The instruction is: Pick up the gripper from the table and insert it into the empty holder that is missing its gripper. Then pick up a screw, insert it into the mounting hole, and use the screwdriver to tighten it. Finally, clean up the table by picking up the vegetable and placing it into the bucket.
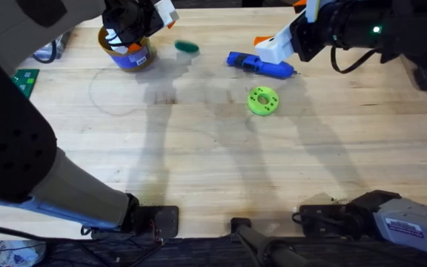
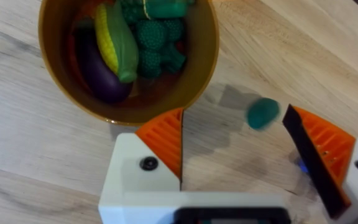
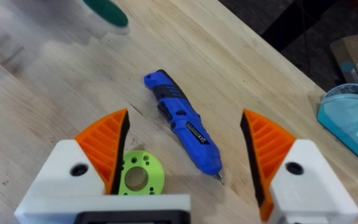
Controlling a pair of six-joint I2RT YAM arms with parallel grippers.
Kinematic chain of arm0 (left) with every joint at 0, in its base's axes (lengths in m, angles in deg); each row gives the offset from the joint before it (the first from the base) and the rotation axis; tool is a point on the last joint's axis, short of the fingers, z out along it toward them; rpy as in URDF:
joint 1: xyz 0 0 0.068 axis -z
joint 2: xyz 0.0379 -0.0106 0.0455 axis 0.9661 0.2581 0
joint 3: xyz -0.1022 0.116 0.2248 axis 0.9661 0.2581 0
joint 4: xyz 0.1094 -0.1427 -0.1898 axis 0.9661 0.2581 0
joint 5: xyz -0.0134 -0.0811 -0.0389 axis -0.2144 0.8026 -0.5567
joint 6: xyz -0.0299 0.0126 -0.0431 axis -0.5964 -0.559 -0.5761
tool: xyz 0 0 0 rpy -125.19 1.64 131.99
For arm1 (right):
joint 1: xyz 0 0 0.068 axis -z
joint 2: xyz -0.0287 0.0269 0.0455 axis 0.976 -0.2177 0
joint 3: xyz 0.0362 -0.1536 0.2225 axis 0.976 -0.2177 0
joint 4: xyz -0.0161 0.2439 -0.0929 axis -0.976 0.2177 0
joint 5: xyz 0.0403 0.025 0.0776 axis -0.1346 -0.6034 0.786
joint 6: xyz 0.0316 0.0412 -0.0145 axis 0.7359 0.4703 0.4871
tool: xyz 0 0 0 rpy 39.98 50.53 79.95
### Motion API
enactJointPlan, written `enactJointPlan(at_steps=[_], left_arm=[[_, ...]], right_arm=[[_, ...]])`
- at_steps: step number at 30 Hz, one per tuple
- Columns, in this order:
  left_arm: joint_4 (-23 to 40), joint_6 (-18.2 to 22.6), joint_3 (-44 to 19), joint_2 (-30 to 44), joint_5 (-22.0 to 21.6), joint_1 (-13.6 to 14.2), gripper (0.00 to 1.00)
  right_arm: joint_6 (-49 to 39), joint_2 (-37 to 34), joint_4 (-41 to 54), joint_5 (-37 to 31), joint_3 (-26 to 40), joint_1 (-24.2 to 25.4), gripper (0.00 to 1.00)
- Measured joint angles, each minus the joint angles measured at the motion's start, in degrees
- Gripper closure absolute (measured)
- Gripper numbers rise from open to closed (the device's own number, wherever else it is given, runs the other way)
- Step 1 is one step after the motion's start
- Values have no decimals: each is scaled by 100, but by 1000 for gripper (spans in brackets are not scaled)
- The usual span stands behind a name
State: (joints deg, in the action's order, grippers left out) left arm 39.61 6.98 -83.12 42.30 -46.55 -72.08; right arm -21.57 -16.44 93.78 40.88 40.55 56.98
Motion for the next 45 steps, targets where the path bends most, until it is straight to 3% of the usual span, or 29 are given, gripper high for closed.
enactJointPlan(at_steps=[7, 12, 13, 17, 21, 26, 32, 37, 45], left_arm=[[17, -10, 0, 16, 156, 0, 28], [17, -12, 0, 26, 526, 0, 28], [17, -14, 0, 28, 767, 12, 19], [17, 123, 0, 28, 953, 103, 13], [91, 840, 0, 28, 974, 361, 12], [189, 2160, 0, 54, 661, 774, 10], [24, 3309, 0, 363, 396, 717, 10], [-208, 3764, 0, 688, 281, 576, 10], [-715, 4005, 0, 1123, 199, 468, 23]], right_arm=[[0, 0, 113, -2, 0, 0, 15], [0, 0, 138, -2, 0, 0, 15], [0, 0, 158, -2, 0, 0, 15], [0, 0, 162, -2, 0, 0, 15], [0, 0, 164, -2, 0, 0, 15], [0, 0, 164, -2, 0, 0, 15], [0, 0, 164, -2, 0, 0, 15], [0, 0, 164, -2, 0, 0, 15], [0, 0, 166, -2, 0, 0, 15]])
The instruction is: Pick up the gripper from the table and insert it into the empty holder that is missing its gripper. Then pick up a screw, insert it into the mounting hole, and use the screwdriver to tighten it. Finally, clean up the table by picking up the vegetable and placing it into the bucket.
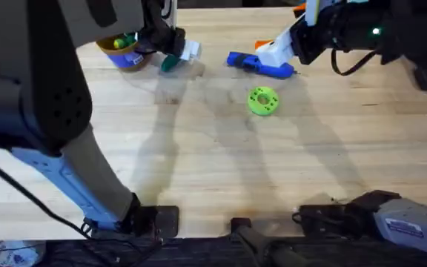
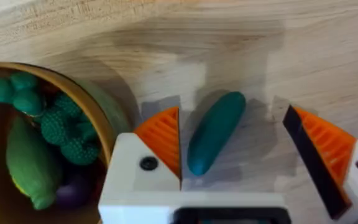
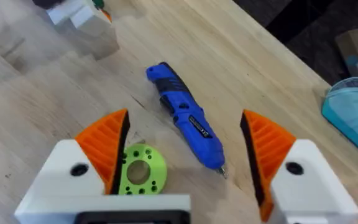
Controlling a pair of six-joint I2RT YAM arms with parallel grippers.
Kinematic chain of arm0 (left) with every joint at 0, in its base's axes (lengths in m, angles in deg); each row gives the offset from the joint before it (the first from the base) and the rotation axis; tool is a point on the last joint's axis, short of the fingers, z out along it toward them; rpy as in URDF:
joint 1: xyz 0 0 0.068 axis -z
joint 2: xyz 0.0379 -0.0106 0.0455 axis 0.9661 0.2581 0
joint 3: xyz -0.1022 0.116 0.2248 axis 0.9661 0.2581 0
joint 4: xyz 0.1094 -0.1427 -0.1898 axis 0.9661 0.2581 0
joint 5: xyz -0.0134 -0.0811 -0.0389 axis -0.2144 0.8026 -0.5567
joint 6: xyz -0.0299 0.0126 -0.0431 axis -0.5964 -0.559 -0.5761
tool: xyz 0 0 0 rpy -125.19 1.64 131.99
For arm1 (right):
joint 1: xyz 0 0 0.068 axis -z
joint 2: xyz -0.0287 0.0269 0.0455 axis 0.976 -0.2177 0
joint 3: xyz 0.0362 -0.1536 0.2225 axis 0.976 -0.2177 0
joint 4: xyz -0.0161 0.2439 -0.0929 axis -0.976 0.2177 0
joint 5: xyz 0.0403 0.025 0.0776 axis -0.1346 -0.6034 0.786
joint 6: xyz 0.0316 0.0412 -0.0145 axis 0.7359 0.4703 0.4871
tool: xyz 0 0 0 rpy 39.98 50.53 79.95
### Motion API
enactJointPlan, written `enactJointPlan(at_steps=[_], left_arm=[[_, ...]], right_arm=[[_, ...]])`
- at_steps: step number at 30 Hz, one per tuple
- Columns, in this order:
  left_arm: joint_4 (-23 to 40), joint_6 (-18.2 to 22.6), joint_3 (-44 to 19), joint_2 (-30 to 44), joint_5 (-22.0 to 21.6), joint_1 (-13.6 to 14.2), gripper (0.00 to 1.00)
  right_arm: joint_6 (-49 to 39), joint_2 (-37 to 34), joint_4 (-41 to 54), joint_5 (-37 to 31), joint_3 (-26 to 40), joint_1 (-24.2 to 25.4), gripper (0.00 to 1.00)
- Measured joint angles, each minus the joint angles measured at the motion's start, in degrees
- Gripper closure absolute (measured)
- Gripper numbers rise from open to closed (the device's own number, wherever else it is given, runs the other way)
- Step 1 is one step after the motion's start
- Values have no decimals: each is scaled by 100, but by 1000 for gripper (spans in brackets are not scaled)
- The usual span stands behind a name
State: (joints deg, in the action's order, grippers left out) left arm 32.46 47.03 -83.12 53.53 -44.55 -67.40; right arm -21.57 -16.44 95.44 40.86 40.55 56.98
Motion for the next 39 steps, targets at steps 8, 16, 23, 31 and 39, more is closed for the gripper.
enactJointPlan(at_steps=[8, 16, 23, 31, 39], left_arm=[[140, 53, -11, 346, 26, -53, 421], [843, 57, -548, 359, -109, -55, 974], [2201, 55, -2143, 341, -135, -55, 974], [3090, -572, -3369, 151, -457, -294, 974], [3497, -1587, -3353, 158, -633, -1322, 974]], right_arm=[[0, 0, 0, 0, 0, 0, 15], [0, -209, 0, 0, 0, 0, 15], [0, -289, -2, 0, 0, 0, 15], [0, -289, 0, 0, 0, 0, 15], [0, -289, 0, 0, 0, 0, 15]])
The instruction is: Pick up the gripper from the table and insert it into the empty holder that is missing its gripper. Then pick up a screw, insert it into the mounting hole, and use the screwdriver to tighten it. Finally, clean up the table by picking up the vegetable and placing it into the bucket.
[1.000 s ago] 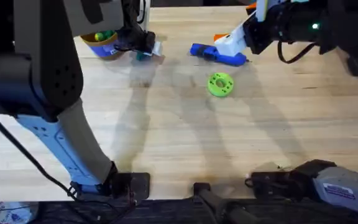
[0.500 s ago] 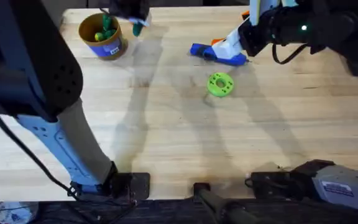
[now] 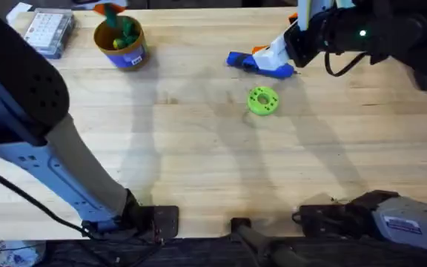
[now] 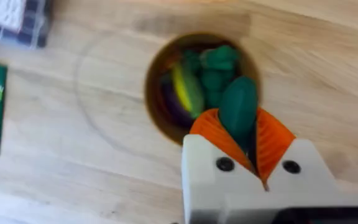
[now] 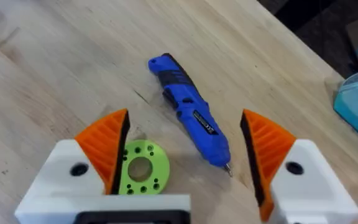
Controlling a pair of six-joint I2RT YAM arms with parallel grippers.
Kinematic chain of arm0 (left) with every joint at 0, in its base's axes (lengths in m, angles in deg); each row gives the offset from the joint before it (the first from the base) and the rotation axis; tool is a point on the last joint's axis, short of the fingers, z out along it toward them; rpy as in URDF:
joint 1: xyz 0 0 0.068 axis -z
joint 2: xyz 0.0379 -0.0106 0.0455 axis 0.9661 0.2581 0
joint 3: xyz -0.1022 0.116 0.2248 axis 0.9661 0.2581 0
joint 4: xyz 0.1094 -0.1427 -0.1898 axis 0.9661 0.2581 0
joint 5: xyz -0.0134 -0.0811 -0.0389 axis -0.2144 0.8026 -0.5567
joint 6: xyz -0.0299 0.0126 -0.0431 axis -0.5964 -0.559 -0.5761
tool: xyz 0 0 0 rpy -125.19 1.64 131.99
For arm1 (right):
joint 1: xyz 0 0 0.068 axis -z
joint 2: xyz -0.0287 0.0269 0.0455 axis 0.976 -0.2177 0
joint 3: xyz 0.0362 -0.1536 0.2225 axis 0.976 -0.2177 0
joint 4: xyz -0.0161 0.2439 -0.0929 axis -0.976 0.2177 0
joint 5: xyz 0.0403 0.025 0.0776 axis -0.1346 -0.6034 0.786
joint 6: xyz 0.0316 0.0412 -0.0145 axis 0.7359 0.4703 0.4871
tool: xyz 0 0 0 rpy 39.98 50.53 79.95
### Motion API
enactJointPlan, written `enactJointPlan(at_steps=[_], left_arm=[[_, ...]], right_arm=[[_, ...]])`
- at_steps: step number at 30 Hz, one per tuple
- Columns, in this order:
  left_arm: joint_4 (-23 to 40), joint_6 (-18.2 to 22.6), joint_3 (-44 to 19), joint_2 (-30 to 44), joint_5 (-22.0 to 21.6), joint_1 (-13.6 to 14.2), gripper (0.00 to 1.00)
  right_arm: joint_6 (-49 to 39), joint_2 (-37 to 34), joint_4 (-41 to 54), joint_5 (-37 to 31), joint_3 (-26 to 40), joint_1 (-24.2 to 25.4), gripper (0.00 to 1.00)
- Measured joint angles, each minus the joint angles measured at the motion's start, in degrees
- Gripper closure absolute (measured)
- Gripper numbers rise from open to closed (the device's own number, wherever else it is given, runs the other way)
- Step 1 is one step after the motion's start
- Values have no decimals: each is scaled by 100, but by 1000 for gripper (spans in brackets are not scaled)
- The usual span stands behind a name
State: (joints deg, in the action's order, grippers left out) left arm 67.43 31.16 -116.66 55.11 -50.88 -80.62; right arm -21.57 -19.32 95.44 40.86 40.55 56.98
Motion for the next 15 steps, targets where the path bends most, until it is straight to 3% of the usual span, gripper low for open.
enactJointPlan(at_steps=[5, 15], left_arm=[[-123, -303, 5, 163, 38, -358, 974], [-329, -424, 7, 659, 134, -368, 937]], right_arm=[[0, 0, 0, 0, 0, 0, 15], [0, 0, 0, -2, 0, 0, 15]])
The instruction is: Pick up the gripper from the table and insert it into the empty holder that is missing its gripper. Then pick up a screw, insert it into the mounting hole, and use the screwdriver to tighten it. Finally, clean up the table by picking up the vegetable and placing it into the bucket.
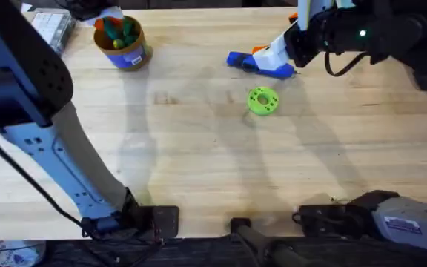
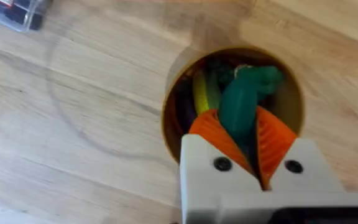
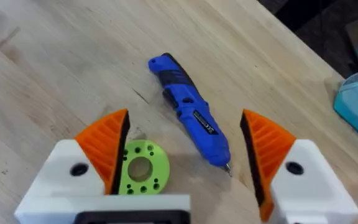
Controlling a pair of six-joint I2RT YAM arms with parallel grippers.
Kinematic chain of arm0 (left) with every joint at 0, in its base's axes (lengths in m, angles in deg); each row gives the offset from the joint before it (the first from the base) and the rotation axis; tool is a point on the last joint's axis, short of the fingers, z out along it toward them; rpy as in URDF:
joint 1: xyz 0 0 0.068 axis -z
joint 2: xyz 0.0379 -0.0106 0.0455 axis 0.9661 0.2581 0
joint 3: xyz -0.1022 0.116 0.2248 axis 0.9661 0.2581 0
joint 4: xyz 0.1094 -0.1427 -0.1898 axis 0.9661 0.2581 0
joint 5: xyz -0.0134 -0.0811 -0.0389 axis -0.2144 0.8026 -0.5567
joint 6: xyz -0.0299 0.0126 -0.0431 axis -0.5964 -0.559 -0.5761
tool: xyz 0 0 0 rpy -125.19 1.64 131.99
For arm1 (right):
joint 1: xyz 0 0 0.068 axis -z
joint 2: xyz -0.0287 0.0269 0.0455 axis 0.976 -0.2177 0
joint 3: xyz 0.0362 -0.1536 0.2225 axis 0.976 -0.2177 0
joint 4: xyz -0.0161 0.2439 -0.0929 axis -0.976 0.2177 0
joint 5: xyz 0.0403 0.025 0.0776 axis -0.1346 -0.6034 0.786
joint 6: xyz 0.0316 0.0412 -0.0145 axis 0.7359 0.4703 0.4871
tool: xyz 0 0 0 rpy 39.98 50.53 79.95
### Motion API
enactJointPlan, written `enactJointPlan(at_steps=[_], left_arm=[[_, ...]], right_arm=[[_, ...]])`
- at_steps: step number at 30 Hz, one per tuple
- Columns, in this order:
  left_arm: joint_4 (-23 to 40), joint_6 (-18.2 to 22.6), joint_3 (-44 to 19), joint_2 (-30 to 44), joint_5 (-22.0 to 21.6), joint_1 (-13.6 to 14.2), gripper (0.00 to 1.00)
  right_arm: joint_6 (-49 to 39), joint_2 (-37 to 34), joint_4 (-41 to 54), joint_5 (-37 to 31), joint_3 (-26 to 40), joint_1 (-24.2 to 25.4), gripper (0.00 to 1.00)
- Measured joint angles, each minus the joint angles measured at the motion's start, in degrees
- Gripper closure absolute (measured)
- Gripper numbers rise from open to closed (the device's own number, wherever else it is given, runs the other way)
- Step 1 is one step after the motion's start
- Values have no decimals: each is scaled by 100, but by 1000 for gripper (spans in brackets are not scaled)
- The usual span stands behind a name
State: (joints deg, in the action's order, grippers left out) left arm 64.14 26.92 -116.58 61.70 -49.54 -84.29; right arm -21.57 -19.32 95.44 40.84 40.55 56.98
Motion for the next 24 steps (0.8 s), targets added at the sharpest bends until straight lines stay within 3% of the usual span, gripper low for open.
enactJointPlan(at_steps=[2, 7, 8, 18, 21, 22, 24], left_arm=[[18, 23, 0, 118, 6, 0, 796], [58, 18, 17, 289, 35, 0, 98], [96, 4, 17, 288, 54, 2, 35], [702, 43, 20, -303, 66, 11, 14], [909, 143, 20, -839, 66, 15, 15], [1161, 283, 17, -1444, 63, 46, 14], [1358, 406, 16, -1897, 63, 104, 14]], right_arm=[[0, -2, 0, 2, 0, 0, 15], [0, 0, 2, 2, 0, 0, 15], [0, 0, 2, 2, 0, 0, 15], [0, 30, -45, -2, 0, 0, 15], [0, 174, -45, -5, -2, 0, 15], [0, 460, -46, -6, -2, 0, 15], [0, 730, -47, -7, -2, 0, 15]])
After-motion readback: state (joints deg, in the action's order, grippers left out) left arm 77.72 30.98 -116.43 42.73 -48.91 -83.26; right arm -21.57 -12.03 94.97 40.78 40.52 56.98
